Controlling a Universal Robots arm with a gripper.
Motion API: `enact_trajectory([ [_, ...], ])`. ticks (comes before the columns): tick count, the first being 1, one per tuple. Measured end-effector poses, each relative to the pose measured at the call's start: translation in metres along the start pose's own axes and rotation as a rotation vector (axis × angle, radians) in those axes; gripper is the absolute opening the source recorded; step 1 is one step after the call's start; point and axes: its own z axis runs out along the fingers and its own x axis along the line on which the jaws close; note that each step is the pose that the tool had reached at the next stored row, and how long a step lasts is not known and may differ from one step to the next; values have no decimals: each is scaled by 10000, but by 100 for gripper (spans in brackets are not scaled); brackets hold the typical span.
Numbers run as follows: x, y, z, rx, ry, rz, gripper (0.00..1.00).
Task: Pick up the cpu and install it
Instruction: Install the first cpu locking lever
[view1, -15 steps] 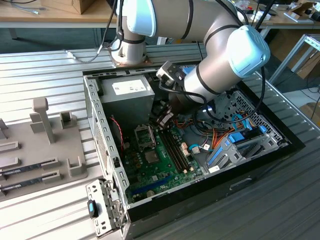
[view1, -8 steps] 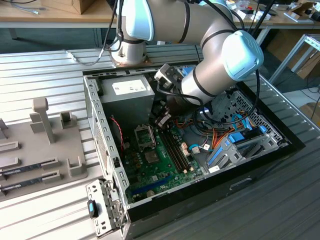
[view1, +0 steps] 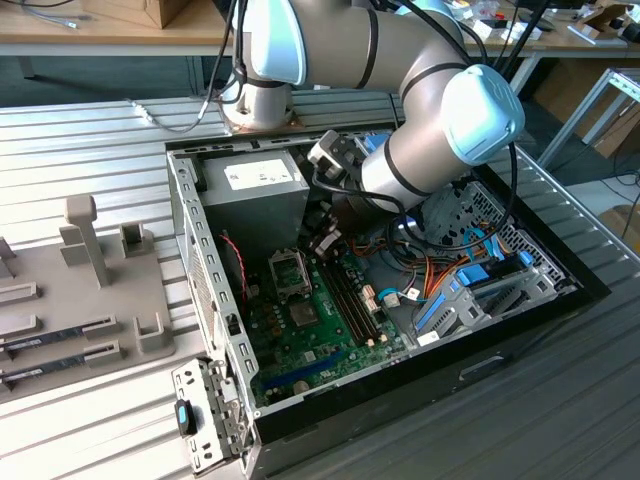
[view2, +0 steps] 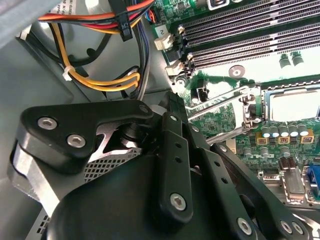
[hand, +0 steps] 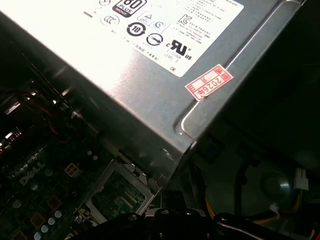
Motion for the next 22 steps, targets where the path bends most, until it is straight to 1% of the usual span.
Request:
enact_trajectory([
  [4,0,11,-25,0,6,-14,11],
  [10,1,15,-34,2,16,-31,11],
  [15,-12,21,-12,0,15,-36,11],
  [22,-12,10,14,-1,14,-38,11],
])
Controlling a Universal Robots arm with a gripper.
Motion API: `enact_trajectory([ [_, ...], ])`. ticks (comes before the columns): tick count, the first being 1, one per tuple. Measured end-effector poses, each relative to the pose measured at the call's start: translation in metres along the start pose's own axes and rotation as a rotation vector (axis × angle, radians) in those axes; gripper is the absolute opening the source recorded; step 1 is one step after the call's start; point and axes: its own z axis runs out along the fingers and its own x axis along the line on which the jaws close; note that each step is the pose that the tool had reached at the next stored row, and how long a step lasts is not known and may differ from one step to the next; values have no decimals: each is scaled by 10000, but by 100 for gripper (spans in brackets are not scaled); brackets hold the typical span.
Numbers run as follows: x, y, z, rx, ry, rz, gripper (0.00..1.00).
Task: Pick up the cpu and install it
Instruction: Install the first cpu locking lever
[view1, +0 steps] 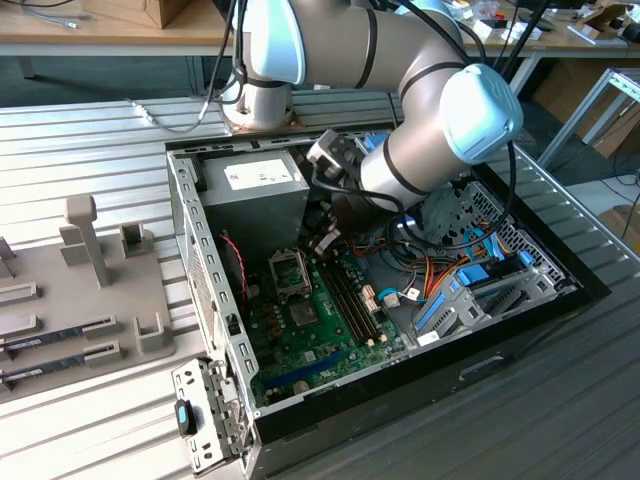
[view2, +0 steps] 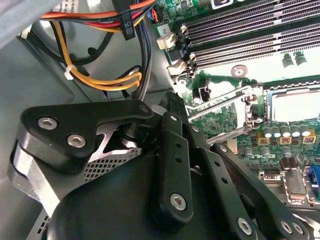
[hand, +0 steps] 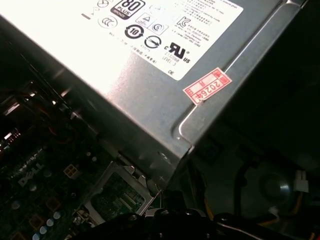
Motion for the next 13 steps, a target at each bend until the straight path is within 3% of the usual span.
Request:
enact_trajectory([
  [13,14,0,25,-5,18,-53,11],
])
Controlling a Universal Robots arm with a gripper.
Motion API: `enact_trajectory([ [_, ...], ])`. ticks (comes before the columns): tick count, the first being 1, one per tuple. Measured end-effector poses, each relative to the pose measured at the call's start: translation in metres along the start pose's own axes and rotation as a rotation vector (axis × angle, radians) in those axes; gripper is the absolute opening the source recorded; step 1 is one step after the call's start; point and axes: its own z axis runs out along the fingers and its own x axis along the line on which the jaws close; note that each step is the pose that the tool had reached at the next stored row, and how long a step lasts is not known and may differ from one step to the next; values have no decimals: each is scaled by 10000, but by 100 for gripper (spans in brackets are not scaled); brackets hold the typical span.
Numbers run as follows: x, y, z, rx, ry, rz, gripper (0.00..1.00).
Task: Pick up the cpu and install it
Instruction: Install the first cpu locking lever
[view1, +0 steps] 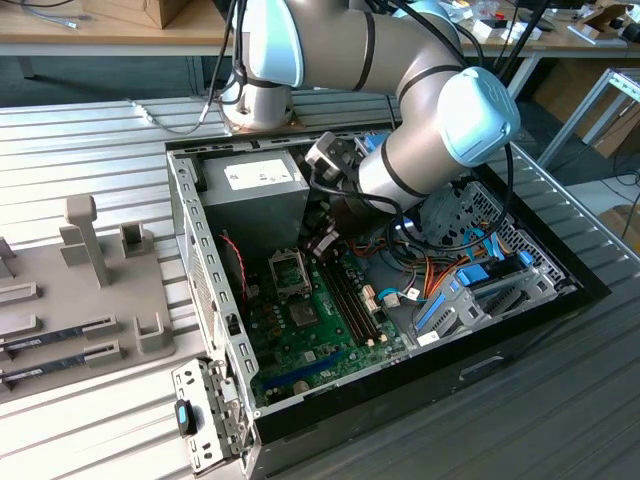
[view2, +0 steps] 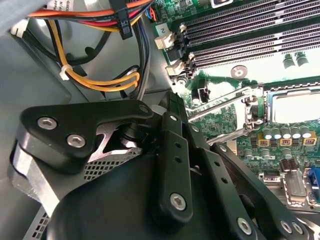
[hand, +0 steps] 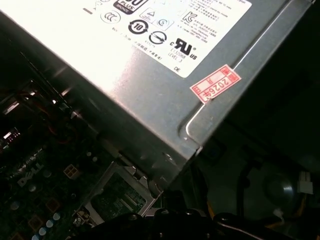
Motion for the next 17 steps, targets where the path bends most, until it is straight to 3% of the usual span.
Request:
enact_trajectory([
  [17,3,35,-78,2,74,-171,11],
])
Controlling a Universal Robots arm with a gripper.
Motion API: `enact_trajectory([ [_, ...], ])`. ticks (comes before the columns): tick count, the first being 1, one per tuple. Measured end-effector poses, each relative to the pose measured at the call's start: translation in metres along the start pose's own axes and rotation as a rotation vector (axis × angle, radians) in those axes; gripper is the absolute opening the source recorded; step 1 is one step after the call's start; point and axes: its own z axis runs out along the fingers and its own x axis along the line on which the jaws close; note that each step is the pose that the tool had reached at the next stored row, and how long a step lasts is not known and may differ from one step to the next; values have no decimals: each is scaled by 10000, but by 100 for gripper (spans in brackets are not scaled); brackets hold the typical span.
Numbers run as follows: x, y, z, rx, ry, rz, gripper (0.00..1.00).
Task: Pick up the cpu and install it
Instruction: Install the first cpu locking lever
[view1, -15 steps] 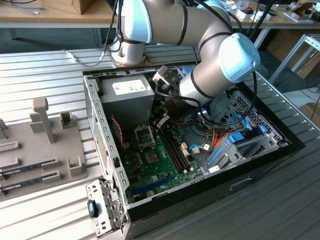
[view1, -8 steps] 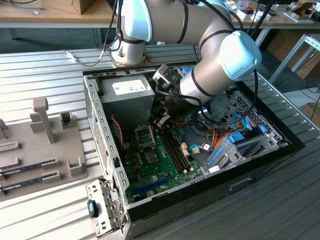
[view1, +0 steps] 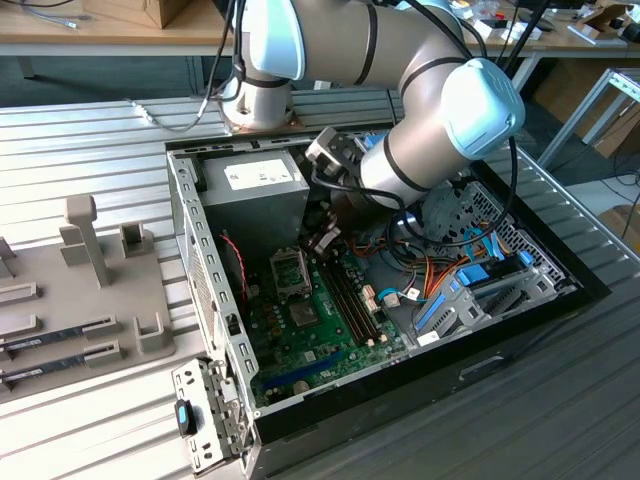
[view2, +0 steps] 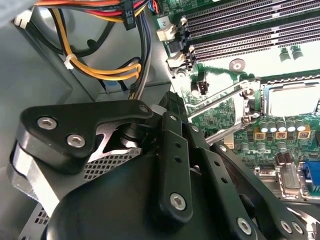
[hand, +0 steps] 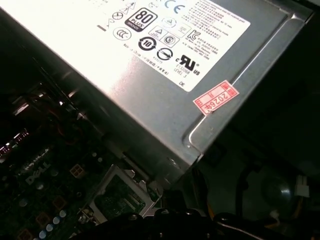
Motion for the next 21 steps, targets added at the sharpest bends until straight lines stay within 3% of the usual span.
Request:
enact_trajectory([
  [7,3,19,-41,2,43,-99,11],
  [21,23,10,-69,-7,60,-161,11],
])
